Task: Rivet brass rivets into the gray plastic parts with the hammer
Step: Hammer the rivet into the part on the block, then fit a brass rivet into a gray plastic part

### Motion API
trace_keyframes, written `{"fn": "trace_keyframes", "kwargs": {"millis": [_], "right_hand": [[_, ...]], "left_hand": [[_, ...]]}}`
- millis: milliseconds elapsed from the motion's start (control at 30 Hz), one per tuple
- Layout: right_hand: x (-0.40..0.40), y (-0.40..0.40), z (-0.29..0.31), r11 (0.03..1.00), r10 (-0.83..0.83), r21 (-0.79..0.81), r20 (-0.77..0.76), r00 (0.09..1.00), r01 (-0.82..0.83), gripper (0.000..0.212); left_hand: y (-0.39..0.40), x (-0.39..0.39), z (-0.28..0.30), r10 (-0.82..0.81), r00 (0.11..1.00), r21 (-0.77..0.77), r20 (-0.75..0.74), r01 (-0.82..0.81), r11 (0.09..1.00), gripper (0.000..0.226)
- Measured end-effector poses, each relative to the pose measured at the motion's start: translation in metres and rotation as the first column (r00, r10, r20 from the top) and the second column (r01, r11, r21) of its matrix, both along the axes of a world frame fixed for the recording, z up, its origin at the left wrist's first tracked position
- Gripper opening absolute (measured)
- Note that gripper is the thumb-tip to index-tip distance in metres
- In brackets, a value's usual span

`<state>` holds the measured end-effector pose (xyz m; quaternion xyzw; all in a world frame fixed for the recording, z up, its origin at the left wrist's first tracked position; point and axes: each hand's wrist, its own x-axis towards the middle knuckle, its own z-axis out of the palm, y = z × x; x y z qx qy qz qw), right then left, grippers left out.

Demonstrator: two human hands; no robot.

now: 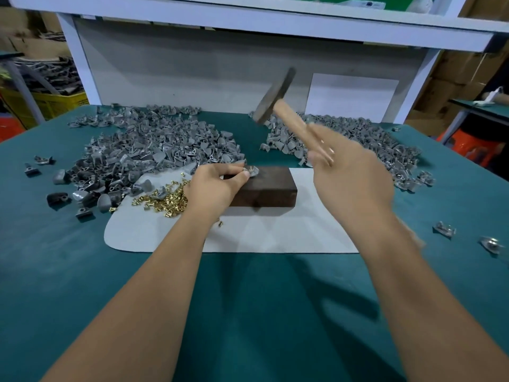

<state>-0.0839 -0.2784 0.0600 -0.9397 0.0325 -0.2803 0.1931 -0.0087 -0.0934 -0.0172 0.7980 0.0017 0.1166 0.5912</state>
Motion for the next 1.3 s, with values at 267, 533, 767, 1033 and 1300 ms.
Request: {"fn": "trace_keyframes", "kwargs": {"millis": [267, 533, 767, 1033, 1300], "right_hand": [[0.037, -0.004, -0.035, 0.972, -0.222, 0.017, -0.259, 0.94, 0.235, 0.027], [0.034, -0.016, -0.056, 0.965, -0.262, -0.107, -0.306, 0.915, 0.241, 0.03], [0.037, 0.013, -0.048, 0.99, 0.103, 0.084, 0.122, 0.987, -0.114, 0.018], [0.063, 0.044, -0.044, 0.915, 0.36, 0.218, -0.064, 0.931, -0.339, 0.008], [0.066, 0.048, -0.043, 0.927, 0.341, 0.197, -0.083, 0.936, -0.32, 0.017]], "left_hand": [[0.0, 0.0, 0.002, -0.005, 1.0, -0.029, -0.026, 0.005, 1.0, 0.009], [-0.001, -0.004, 0.005, 0.0, 1.0, 0.008, -0.01, 0.0, 1.0, 0.01], [0.002, -0.006, 0.011, -0.052, 0.986, 0.247, 0.16, 0.011, 0.969, 0.027], [0.004, -0.007, 0.012, -0.074, 0.98, 0.341, 0.183, 0.007, 0.94, 0.035], [0.003, -0.007, 0.011, -0.018, 0.982, 0.42, 0.19, -0.064, 0.905, 0.019]]}}
